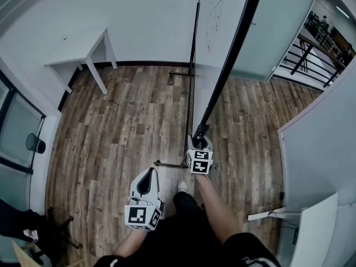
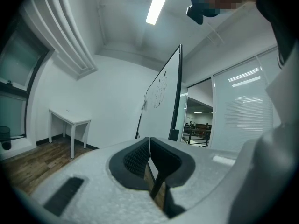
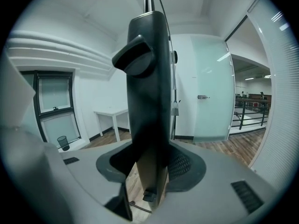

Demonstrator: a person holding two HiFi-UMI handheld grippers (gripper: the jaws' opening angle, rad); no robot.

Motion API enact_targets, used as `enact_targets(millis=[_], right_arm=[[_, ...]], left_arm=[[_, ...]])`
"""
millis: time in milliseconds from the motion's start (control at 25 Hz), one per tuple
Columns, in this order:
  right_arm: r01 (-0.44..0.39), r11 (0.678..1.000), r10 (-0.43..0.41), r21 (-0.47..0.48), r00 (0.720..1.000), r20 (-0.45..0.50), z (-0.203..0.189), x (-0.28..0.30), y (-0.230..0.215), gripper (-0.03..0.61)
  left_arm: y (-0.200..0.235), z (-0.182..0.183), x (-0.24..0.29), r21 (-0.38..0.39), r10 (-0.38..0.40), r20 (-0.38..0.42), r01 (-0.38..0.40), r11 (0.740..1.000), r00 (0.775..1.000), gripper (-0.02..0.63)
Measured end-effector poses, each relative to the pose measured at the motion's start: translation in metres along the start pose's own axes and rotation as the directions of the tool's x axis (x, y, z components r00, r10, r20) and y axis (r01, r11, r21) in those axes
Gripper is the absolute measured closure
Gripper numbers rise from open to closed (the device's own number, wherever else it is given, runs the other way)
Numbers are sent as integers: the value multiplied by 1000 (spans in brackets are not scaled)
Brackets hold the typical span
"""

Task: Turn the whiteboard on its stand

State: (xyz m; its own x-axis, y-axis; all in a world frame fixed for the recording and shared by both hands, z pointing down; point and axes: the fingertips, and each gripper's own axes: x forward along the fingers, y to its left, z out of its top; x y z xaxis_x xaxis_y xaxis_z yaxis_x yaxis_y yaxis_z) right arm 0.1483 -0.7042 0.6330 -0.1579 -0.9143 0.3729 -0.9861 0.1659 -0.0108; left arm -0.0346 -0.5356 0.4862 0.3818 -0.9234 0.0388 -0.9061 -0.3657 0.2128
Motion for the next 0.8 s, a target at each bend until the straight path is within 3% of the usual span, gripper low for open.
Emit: enact_targets(millis=[360, 800], right_arm=[[-9, 1000, 9, 6, 1000, 2, -27, -56, 36, 394], [-30, 1000, 30, -3, 999, -10, -58, -129, 85, 394]], left_arm=[[2, -3, -88, -4, 14, 23, -14, 1000, 1000, 595], [8, -13, -179, -5, 0, -11, 0, 1000, 1000, 595]])
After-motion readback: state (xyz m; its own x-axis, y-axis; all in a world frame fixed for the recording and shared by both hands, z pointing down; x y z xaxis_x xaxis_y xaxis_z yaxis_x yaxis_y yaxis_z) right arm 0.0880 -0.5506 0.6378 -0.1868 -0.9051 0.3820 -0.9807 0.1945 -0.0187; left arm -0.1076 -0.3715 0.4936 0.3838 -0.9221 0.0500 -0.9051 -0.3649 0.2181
